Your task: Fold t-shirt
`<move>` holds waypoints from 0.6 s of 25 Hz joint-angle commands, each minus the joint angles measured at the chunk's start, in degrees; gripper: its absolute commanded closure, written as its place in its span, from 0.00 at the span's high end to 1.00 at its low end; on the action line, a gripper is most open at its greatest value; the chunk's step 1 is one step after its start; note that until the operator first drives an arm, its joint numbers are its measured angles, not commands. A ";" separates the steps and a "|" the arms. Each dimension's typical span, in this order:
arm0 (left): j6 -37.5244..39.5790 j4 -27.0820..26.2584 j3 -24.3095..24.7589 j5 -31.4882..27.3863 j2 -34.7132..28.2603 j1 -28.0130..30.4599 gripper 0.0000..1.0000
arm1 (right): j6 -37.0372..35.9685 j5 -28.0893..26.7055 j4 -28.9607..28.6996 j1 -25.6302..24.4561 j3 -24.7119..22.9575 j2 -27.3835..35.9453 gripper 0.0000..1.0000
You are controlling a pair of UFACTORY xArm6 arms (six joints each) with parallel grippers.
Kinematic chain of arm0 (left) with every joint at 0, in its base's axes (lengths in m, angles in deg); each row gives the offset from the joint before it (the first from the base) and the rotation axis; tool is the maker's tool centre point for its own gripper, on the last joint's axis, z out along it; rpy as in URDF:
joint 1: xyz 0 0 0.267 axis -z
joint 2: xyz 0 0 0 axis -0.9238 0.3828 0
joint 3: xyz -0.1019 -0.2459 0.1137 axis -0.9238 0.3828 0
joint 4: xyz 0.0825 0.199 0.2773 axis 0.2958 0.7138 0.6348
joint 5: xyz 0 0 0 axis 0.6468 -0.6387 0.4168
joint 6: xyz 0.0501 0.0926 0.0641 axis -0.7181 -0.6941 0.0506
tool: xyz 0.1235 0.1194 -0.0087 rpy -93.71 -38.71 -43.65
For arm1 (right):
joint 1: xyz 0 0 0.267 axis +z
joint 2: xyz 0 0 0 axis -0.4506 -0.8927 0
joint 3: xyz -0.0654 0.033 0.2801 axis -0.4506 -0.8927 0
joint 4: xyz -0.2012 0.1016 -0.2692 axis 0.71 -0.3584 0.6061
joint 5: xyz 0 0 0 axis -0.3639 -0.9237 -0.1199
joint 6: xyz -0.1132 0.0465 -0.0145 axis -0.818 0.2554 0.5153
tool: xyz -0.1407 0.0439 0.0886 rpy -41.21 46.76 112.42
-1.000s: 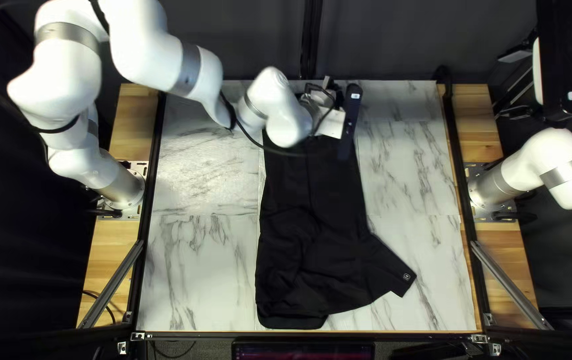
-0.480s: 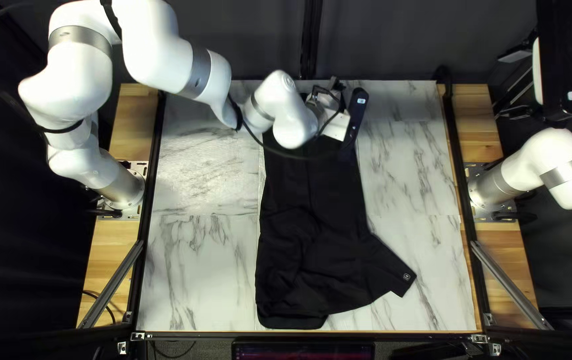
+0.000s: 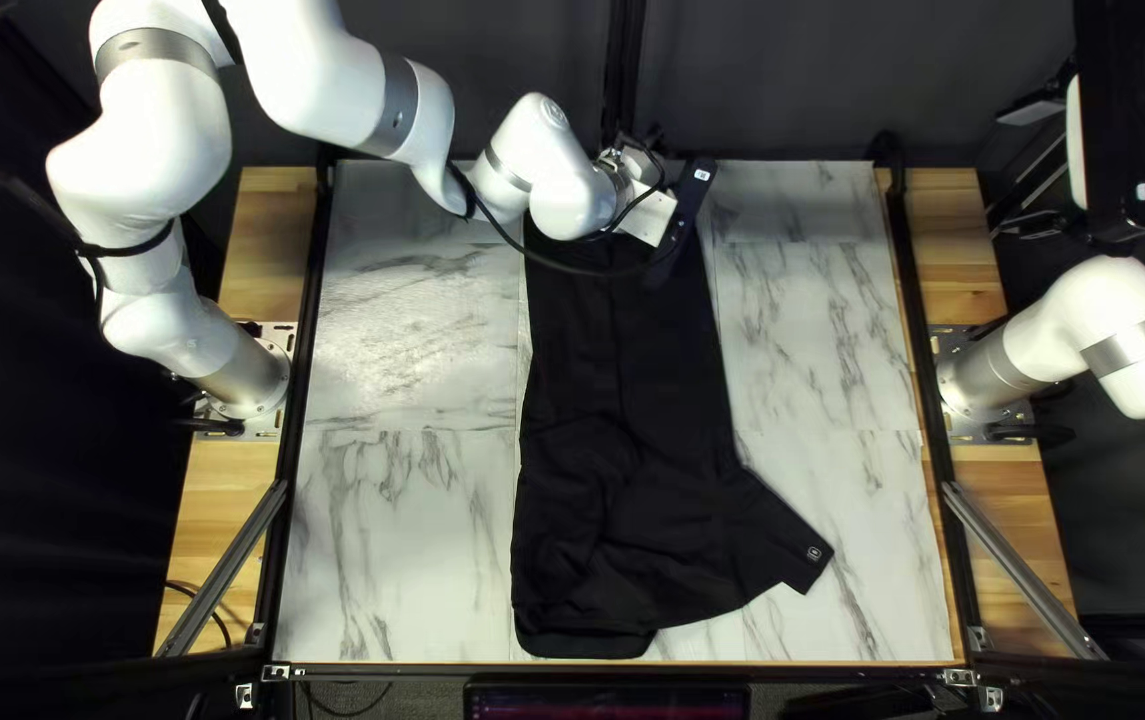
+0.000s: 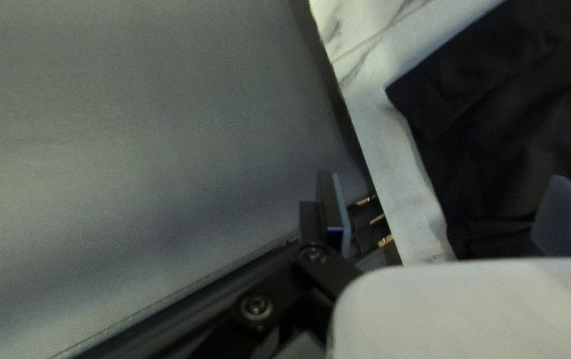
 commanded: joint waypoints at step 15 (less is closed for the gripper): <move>-10.53 -2.06 -8.48 -2.18 9.27 -2.00 1.00 | 0.00 0.00 0.00 0.00 0.00 0.00 1.00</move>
